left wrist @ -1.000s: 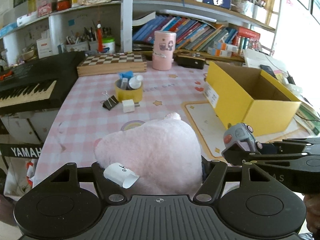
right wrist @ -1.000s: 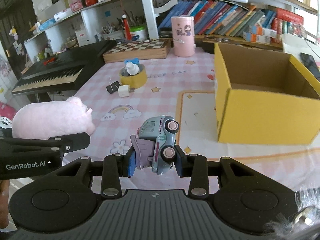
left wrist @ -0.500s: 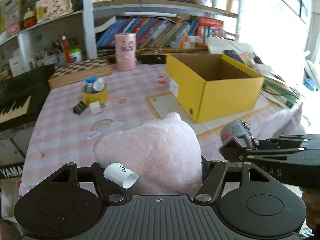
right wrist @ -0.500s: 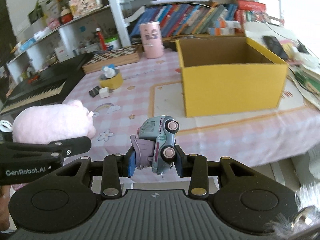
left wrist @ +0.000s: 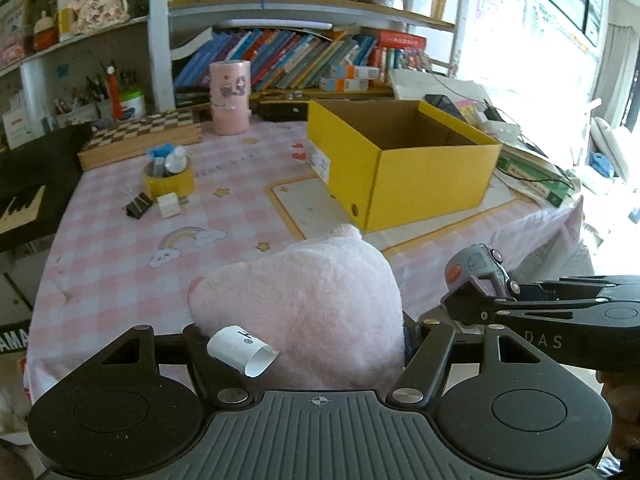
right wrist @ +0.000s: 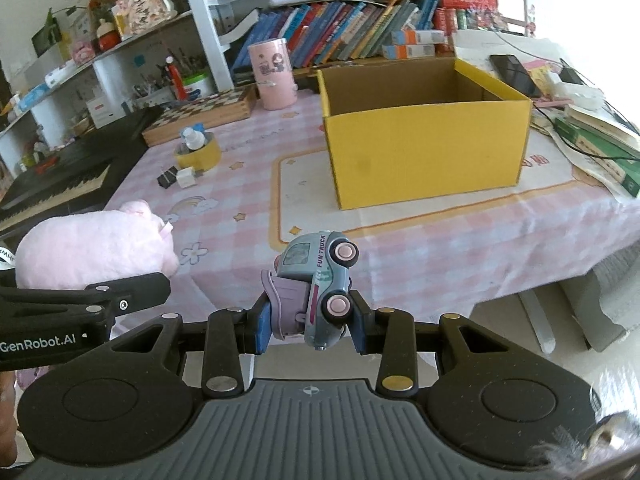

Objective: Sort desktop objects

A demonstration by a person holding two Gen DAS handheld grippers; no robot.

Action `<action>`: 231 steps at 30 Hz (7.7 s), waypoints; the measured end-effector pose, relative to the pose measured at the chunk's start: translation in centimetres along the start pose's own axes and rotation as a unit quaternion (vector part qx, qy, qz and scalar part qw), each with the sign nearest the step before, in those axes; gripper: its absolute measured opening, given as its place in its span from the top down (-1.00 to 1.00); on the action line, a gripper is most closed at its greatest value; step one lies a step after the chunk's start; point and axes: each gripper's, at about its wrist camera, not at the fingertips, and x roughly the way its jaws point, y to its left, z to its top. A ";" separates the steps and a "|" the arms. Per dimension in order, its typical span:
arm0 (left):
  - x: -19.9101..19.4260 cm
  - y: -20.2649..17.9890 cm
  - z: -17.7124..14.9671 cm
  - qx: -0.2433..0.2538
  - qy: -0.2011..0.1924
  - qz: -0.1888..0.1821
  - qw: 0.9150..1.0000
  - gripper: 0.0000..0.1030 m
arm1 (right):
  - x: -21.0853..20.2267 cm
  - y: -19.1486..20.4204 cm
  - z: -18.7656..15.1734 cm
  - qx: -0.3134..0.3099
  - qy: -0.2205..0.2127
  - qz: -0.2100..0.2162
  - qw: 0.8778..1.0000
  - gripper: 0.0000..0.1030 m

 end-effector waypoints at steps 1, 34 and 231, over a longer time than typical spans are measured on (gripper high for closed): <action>0.0 -0.2 0.0 0.003 0.001 -0.004 1.000 -0.32 | -0.1 -0.1 -0.1 0.002 -0.001 -0.003 1.000 0.32; 1.8 -4.1 0.6 0.060 0.006 -0.082 0.995 -0.32 | -2.6 -2.9 -1.6 0.043 0.002 -0.078 0.996 0.32; 0.7 -2.4 0.0 -0.002 -0.041 0.129 0.991 -0.93 | 2.7 -3.4 0.5 -0.055 0.014 -0.031 0.998 -0.56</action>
